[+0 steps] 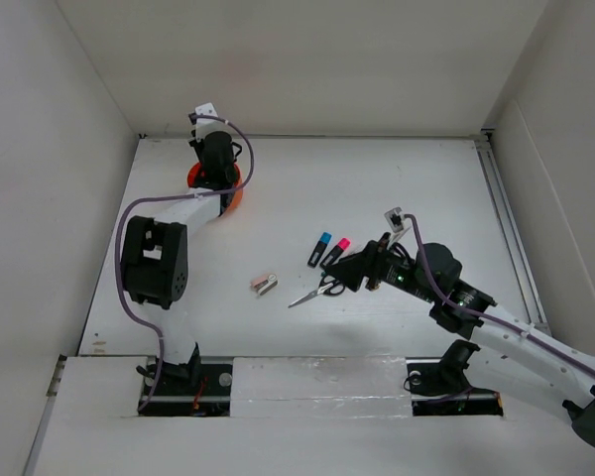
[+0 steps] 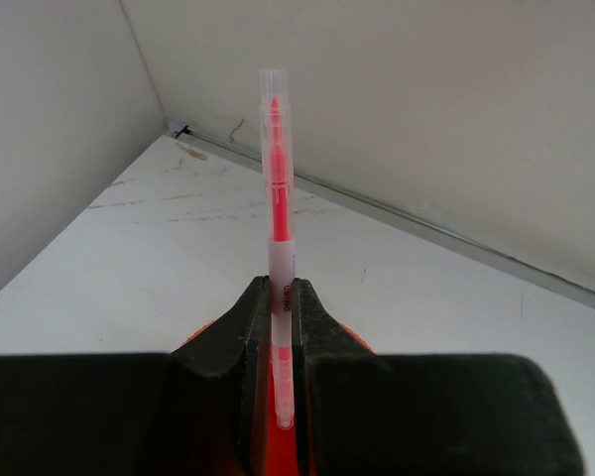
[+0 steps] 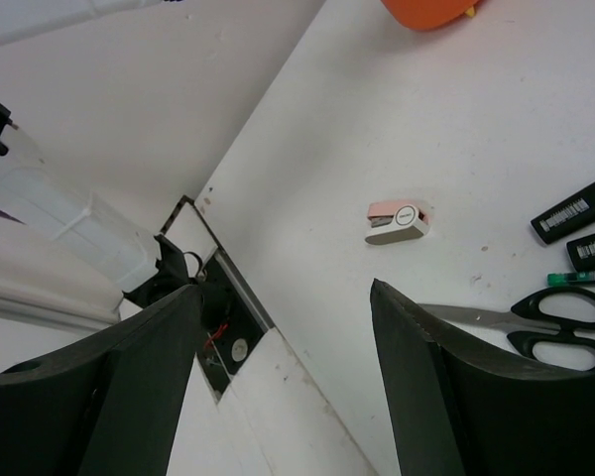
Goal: Sort the stationery into containers
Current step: Place the pen in the storage box.
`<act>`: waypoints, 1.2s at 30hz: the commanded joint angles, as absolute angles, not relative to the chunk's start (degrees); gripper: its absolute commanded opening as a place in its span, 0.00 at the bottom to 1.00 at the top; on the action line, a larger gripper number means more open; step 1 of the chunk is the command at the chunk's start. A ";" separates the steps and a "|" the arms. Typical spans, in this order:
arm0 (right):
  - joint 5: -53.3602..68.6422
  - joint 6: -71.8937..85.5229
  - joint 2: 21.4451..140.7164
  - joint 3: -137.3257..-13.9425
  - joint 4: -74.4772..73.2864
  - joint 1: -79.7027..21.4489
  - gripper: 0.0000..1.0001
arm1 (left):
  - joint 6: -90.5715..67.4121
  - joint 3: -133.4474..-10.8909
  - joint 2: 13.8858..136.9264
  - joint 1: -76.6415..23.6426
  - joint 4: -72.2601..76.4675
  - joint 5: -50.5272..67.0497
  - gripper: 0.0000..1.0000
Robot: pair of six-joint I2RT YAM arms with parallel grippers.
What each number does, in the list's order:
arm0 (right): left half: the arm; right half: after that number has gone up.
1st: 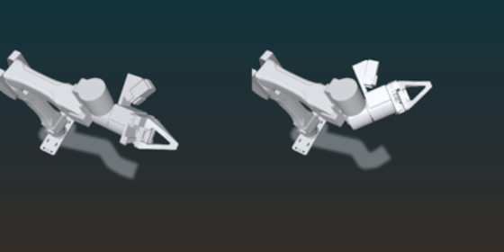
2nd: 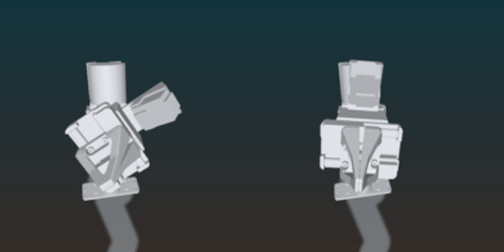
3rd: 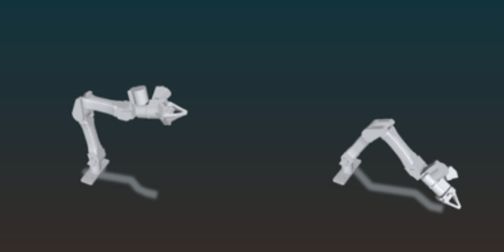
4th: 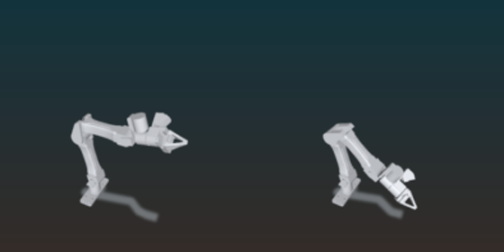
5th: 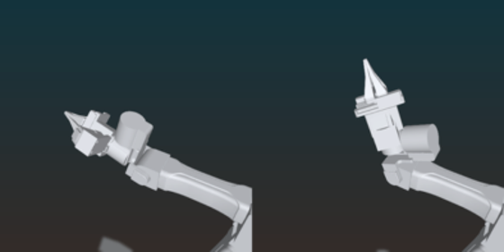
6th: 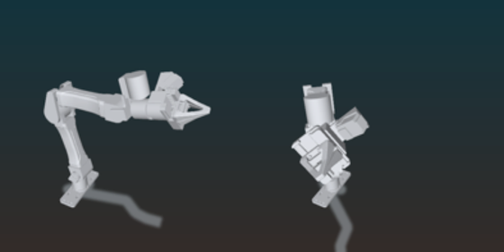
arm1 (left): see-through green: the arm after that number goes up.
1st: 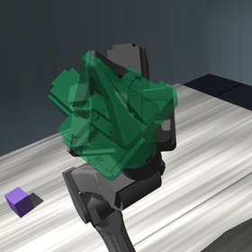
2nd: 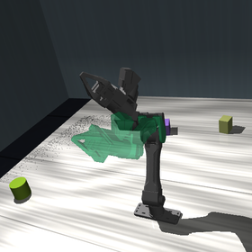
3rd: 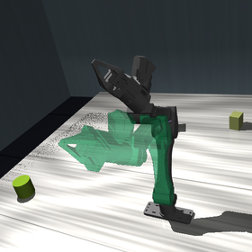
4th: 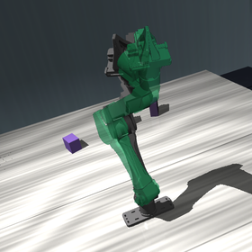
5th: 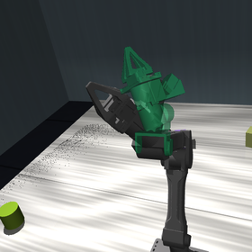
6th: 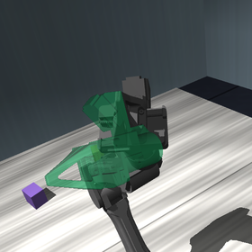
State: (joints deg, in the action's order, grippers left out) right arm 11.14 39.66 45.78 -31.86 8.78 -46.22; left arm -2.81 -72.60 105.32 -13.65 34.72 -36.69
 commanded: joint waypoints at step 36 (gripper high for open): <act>10.99 40.08 42.28 -31.90 8.88 -47.20 0.76 | -14.76 -63.02 97.22 -15.73 34.48 -42.80 0.44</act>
State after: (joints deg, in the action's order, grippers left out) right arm 11.38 40.10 43.03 -31.86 7.53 -46.59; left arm -12.16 -63.00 104.20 -15.40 34.35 -41.78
